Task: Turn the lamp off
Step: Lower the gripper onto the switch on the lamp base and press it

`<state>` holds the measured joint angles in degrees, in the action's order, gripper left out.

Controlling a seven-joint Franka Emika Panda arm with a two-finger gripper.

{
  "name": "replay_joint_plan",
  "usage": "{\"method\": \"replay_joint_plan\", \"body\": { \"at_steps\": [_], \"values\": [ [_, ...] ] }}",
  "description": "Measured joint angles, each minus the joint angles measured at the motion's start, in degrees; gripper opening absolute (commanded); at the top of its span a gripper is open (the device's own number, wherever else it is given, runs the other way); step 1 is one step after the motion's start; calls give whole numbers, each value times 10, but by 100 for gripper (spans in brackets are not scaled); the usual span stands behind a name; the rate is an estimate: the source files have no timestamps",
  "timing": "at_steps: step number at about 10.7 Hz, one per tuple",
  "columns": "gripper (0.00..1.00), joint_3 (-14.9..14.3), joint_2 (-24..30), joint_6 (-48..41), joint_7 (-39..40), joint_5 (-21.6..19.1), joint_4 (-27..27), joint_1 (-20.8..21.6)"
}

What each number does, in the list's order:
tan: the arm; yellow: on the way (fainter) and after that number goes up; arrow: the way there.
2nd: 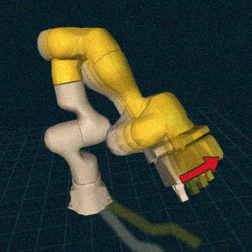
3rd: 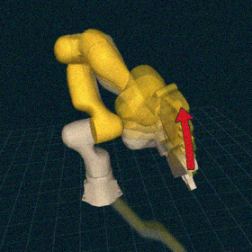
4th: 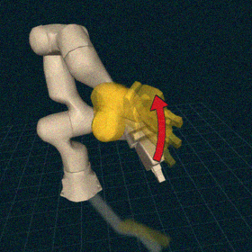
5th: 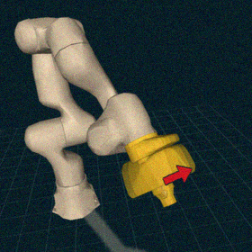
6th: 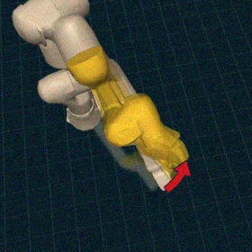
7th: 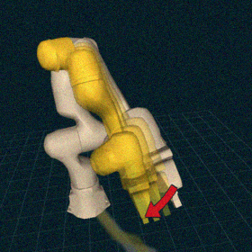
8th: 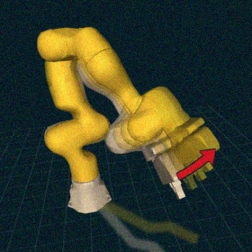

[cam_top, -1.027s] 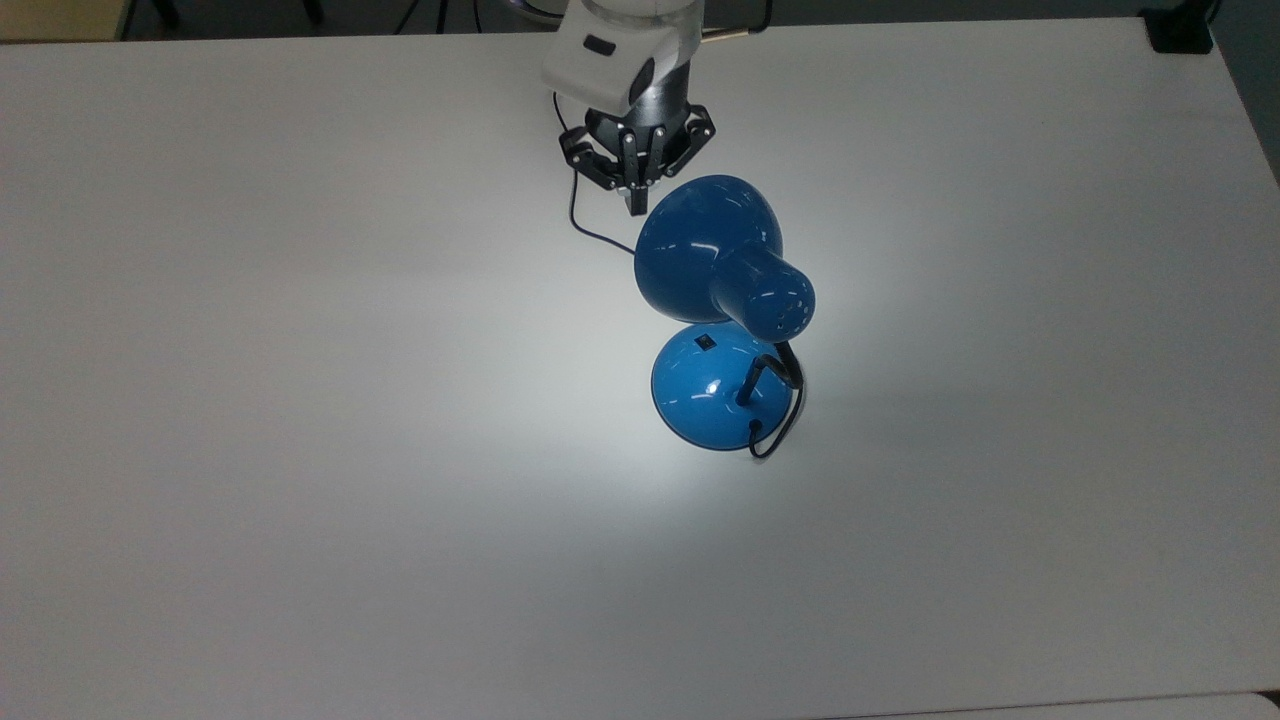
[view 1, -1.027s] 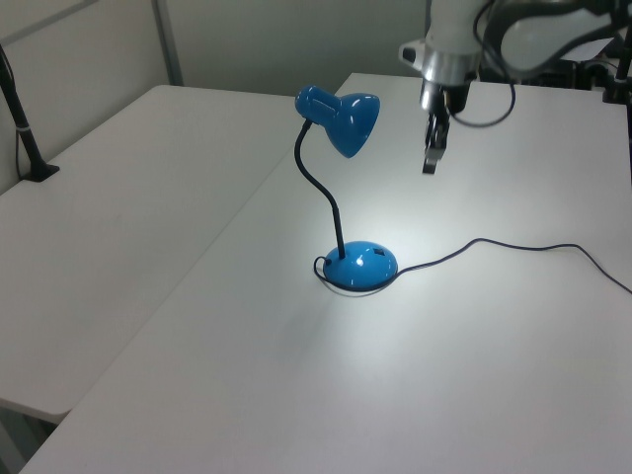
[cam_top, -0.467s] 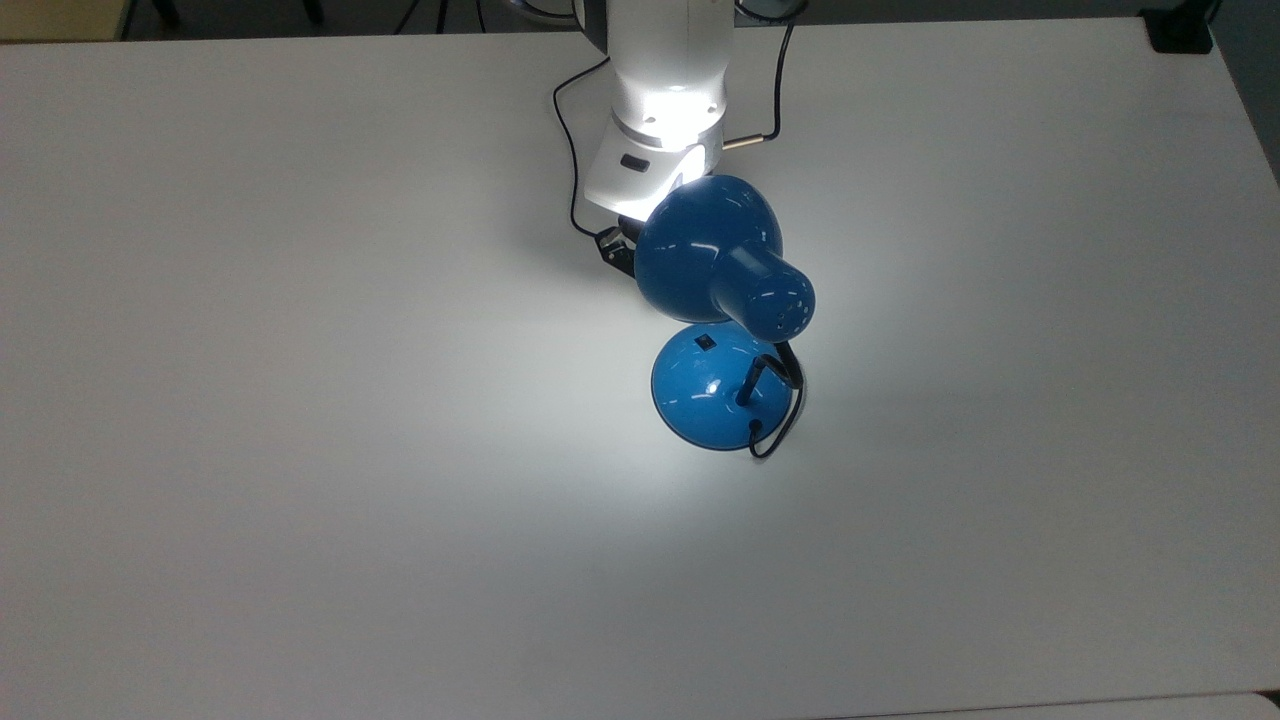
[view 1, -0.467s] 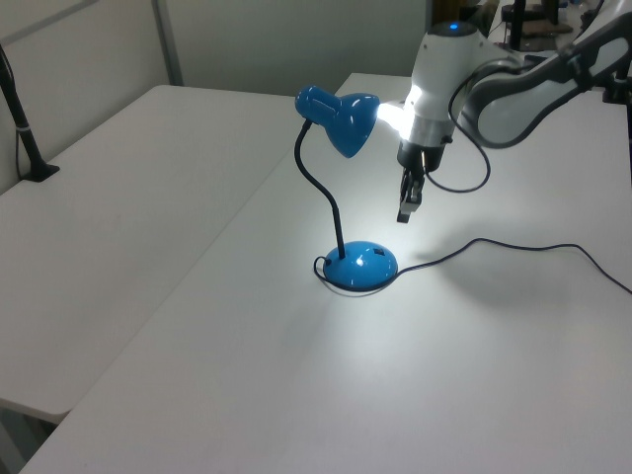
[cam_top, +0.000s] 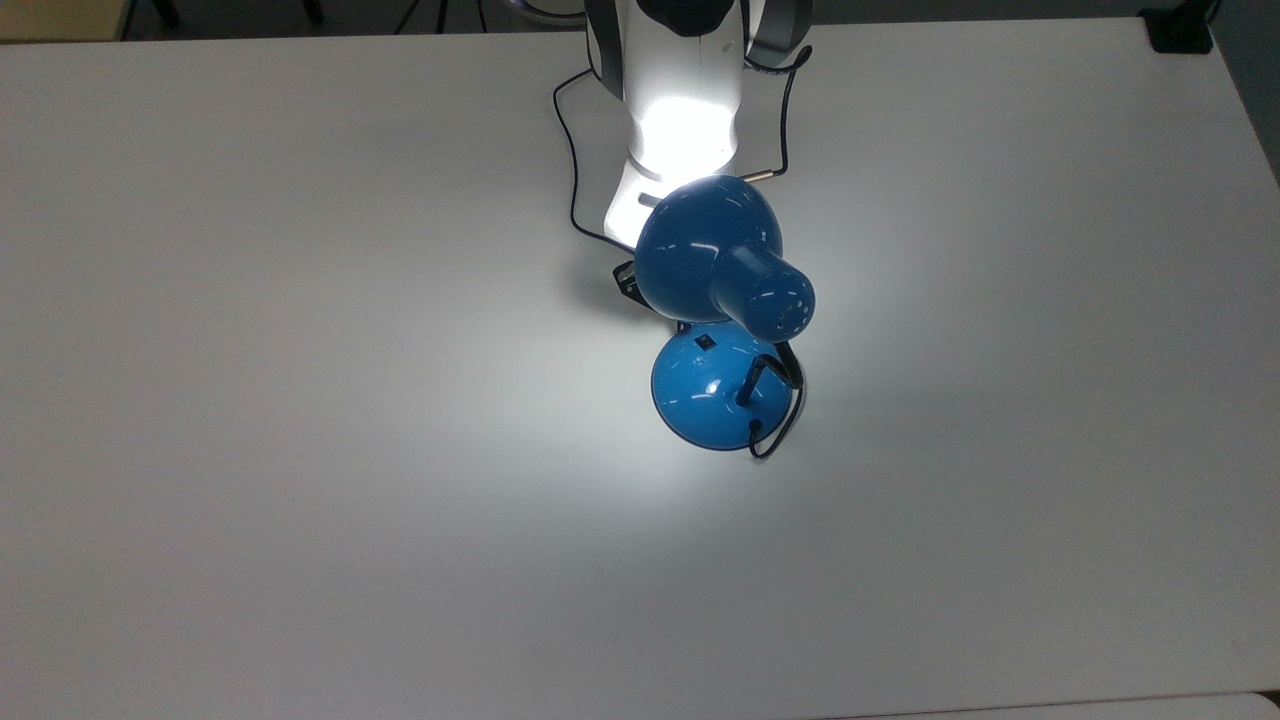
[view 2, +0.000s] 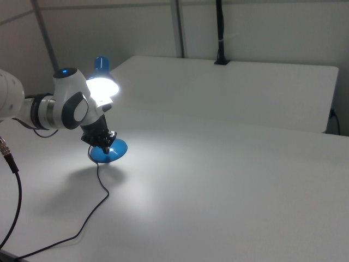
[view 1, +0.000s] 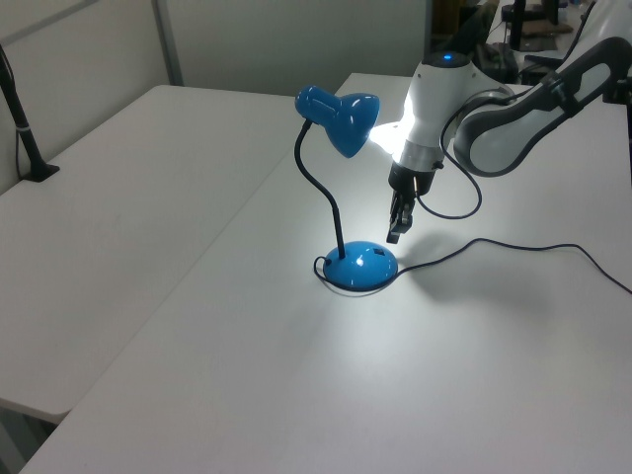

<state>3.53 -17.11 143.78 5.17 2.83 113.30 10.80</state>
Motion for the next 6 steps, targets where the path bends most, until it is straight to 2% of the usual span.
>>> {"method": "replay_joint_plan", "body": {
  "at_steps": [6],
  "values": [
    [0,5,-16,36,15,0,-1,0]
  ]
}}
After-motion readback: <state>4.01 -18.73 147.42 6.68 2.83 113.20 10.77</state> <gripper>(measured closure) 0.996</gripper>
